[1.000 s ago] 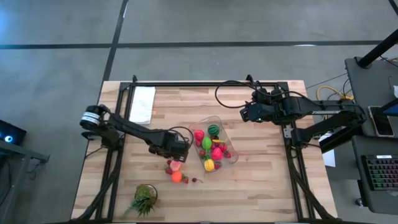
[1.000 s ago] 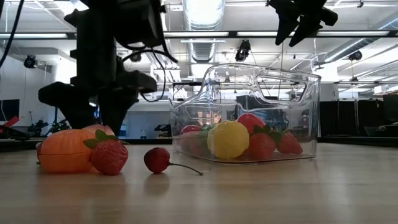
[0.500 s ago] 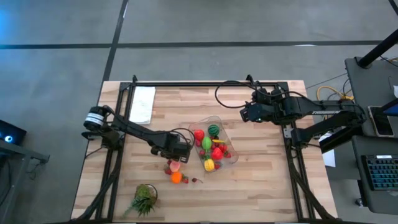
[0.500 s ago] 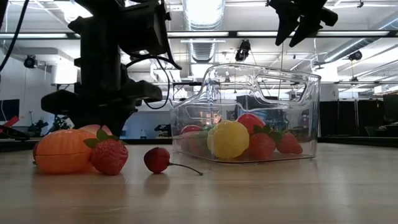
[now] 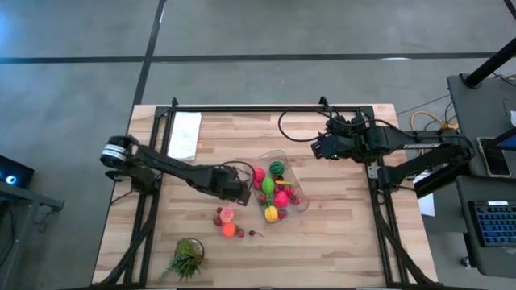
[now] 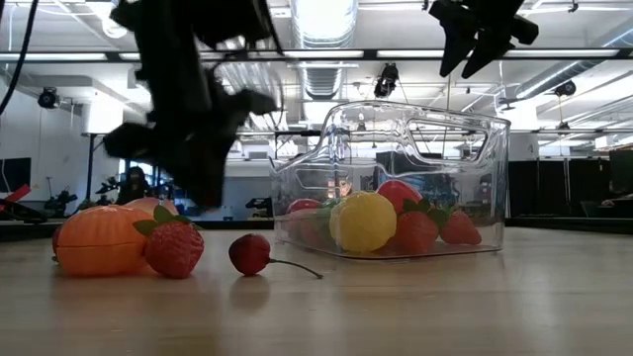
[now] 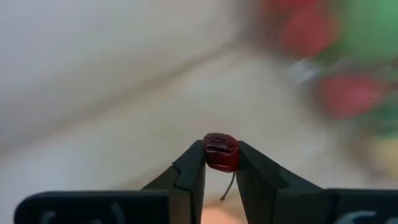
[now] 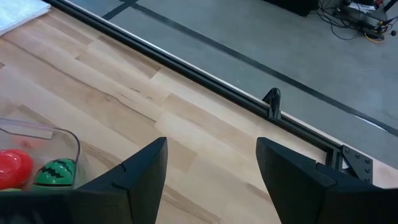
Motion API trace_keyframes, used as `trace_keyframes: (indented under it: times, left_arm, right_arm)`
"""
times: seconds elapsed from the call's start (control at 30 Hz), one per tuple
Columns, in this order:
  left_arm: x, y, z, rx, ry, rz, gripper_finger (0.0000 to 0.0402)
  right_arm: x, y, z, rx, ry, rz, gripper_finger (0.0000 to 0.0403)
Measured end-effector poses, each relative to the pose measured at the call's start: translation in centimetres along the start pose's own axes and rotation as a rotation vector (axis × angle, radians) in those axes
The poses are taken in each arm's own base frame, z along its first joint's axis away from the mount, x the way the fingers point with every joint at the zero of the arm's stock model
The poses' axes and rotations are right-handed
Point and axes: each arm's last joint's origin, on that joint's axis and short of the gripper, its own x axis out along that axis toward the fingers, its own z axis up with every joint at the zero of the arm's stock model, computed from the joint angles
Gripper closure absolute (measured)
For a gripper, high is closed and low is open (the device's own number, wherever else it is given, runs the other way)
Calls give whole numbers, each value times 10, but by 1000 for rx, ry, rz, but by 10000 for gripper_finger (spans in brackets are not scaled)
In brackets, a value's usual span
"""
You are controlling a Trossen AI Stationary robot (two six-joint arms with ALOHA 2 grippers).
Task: Pick and placing Produce into tupperware
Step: Put the red cherry into the transparent bin
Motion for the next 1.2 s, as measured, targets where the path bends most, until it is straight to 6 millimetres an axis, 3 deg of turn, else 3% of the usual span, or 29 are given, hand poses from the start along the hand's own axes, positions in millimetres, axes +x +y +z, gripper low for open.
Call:
trace_keyframes:
  times: [0.23, 0.37, 0.5, 0.6, 0.7, 0.8, 1.03, 1.2]
  left_arm:
    - [-67, -18, 25, 199, -396, -154, 341]
    - [-88, -31, 37, 357, -555, -271, 341]
    - [-88, -44, 51, 459, -577, -409, 341]
    - [-72, -48, 62, 443, -518, -416, 337]
    - [-57, -49, 68, 341, -479, -395, 316]
    - [-54, -50, 69, 322, -447, -423, 279]
    - [-68, -43, 67, 368, -422, -427, 187]
    - [-90, -24, 51, 673, -262, -438, 165]
  right_arm:
    - [2, 0, -2, -7, 4, -5, 165]
    - [3, 0, -3, -10, 7, -7, 165]
    - [3, 0, -4, -5, 11, -5, 165]
    - [3, 1, -4, 7, 11, -6, 165]
    - [3, 1, -4, 7, 12, -5, 165]
    - [3, 1, -4, 6, 14, -3, 165]
    - [5, 3, -5, 0, 30, 2, 165]
    - [5, 3, -5, -1, 30, 2, 165]
